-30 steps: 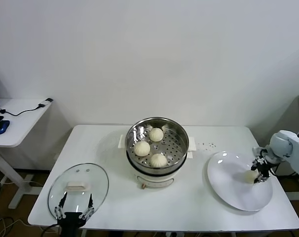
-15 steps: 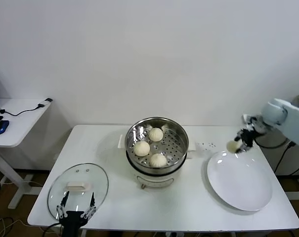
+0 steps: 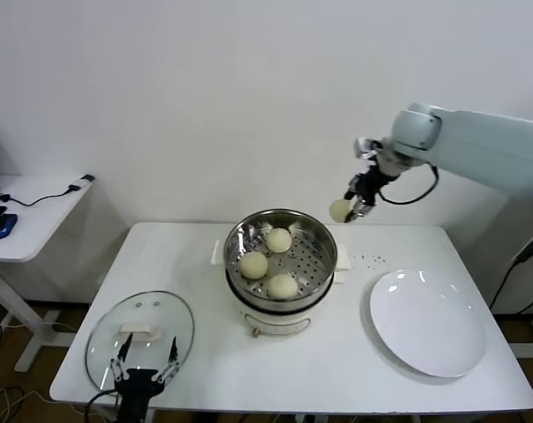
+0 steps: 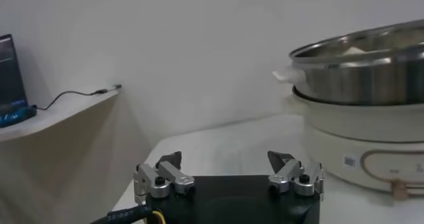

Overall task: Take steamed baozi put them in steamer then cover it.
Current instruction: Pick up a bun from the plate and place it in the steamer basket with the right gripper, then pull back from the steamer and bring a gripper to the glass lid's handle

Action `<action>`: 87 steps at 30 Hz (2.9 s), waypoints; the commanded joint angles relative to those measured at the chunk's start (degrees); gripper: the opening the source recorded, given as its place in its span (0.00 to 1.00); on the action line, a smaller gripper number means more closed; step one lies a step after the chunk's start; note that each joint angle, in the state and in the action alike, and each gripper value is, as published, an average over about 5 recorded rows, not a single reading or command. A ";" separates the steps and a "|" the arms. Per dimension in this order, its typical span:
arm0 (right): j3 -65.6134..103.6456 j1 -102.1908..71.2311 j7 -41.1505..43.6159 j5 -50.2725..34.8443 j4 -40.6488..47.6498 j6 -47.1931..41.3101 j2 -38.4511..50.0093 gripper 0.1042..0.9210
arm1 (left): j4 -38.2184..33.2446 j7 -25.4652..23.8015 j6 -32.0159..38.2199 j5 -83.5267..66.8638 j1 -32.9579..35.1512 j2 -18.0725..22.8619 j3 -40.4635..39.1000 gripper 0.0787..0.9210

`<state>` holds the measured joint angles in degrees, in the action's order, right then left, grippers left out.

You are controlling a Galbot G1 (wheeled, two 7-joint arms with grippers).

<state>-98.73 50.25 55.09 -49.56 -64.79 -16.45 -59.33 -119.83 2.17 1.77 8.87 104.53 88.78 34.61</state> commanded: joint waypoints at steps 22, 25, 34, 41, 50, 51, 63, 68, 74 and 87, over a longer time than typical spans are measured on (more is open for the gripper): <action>-10.79 -4.55 -9.59 -8.39 -3.73 -6.22 -15.23 0.55 | 1.30 -0.75 -0.35 -2.56 -1.81 -1.24 0.87 0.88; -10.96 -5.05 -9.67 -7.91 -3.69 -6.32 -14.93 0.55 | 1.51 -0.75 -0.35 -2.60 -1.95 -1.26 0.83 0.88; -10.16 -6.23 -10.38 -7.91 -2.96 -7.20 -14.54 0.57 | 1.97 -0.77 -0.52 -2.58 -2.67 -1.25 0.77 0.88; -9.09 -5.76 -9.64 -8.12 -3.14 -7.40 -13.73 0.77 | 2.12 -0.75 -0.70 -2.46 -3.13 -1.23 0.70 0.88; -6.72 -1.66 -6.96 -7.19 -5.05 -5.63 -9.19 0.88 | 2.04 -0.74 -0.77 -2.28 -3.29 -1.30 0.70 0.88; -6.38 -0.99 -6.61 -7.10 -5.35 -5.02 -8.13 0.88 | 2.08 -0.74 -0.74 -2.27 -3.29 -1.30 0.70 0.88; -2.99 -1.82 -31.65 -11.17 -14.84 23.42 13.04 0.88 | 1.53 -1.44 0.14 -2.21 -3.88 -1.32 2.17 0.88; 10.98 -15.15 -43.23 -9.26 -22.19 27.96 24.53 0.88 | 0.69 -1.72 0.31 -2.04 -4.82 -1.36 3.24 0.88; 33.95 -36.94 -47.54 -6.14 -25.31 29.09 32.26 0.88 | -1.14 -1.66 -0.26 -0.52 -4.85 -0.44 2.98 0.88; 97.69 -96.39 -48.91 4.97 -29.61 26.98 30.02 0.88 | -2.49 -2.55 -1.58 6.53 -4.35 0.76 5.02 0.88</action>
<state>-51.64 0.62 11.45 -52.14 -88.26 8.92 -31.94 -121.03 0.01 0.78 9.45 100.01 89.05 38.62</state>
